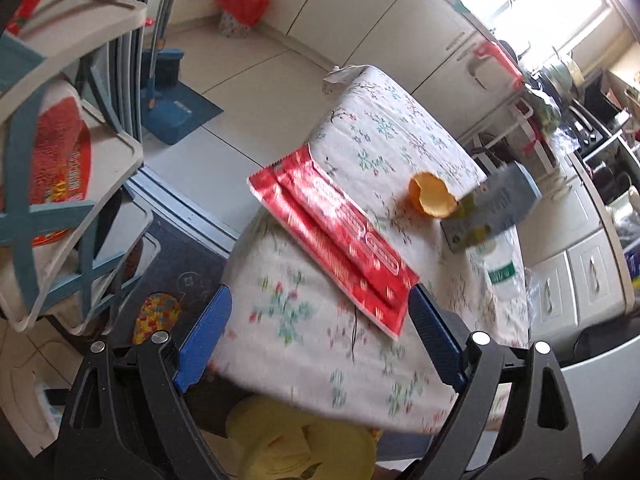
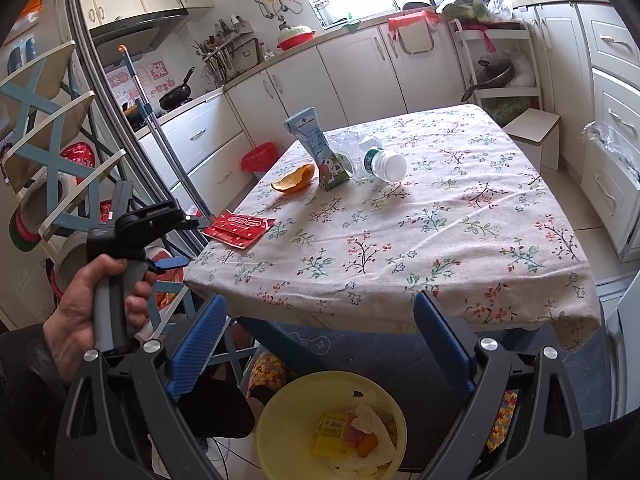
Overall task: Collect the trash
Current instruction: 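Move the left gripper to the red packet while the right gripper approaches it too, then close the left gripper on the red packet and lift it, then grasp the blue-and-white milk carton with the right gripper, then carry the carton with the right gripper and packet with the left toward the basin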
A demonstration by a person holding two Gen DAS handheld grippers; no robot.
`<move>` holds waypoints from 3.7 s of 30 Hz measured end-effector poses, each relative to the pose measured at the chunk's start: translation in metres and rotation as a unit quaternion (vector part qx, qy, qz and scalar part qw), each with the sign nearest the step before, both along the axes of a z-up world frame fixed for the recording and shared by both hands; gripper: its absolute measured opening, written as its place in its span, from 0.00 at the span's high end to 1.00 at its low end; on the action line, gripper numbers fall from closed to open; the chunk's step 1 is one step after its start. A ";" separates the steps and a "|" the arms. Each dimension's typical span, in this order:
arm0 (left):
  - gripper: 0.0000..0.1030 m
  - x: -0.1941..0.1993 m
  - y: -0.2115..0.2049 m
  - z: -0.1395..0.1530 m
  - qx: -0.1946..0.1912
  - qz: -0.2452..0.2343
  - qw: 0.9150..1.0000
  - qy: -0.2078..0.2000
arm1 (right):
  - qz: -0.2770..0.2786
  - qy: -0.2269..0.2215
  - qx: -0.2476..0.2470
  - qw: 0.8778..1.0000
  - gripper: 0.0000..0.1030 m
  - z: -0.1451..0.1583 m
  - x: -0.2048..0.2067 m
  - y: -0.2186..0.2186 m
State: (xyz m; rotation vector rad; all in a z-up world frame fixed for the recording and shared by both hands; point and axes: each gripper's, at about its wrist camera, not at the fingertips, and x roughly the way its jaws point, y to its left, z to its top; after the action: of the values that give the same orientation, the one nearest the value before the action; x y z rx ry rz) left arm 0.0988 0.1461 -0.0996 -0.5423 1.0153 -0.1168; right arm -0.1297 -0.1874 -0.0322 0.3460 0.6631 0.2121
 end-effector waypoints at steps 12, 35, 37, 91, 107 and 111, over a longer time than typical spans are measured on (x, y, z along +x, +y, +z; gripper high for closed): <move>0.22 0.061 -0.004 -0.015 -0.021 0.006 1.000 0.003 | 0.007 0.027 0.026 0.999 0.12 -0.014 0.025 0.001; 1.00 0.044 -0.020 0.033 -0.013 -0.037 0.996 -0.080 | 0.002 0.031 0.049 0.998 0.12 -0.012 0.026 -0.007; 1.00 0.036 -0.026 0.048 -0.016 -0.048 0.994 -0.095 | 0.004 0.028 0.047 0.999 0.12 -0.009 0.028 -0.006; 1.00 0.028 -0.071 0.074 0.042 -0.131 0.980 -0.146 | 0.109 0.004 -0.095 0.989 0.74 0.014 0.260 0.053; 1.00 0.012 -0.068 0.079 0.024 -0.127 0.978 -0.165 | 0.110 -0.024 -0.034 0.993 0.74 0.040 0.191 0.027; 1.00 0.008 -0.069 0.079 0.020 -0.127 0.977 -0.168 | 0.103 -0.026 -0.025 0.994 0.74 0.040 0.176 0.020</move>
State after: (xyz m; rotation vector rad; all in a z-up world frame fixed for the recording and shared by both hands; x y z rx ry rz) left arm 0.1065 0.0776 -0.0204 -0.3394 0.7497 -0.4020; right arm 0.0463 -0.1672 0.0076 0.2222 0.6520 0.3997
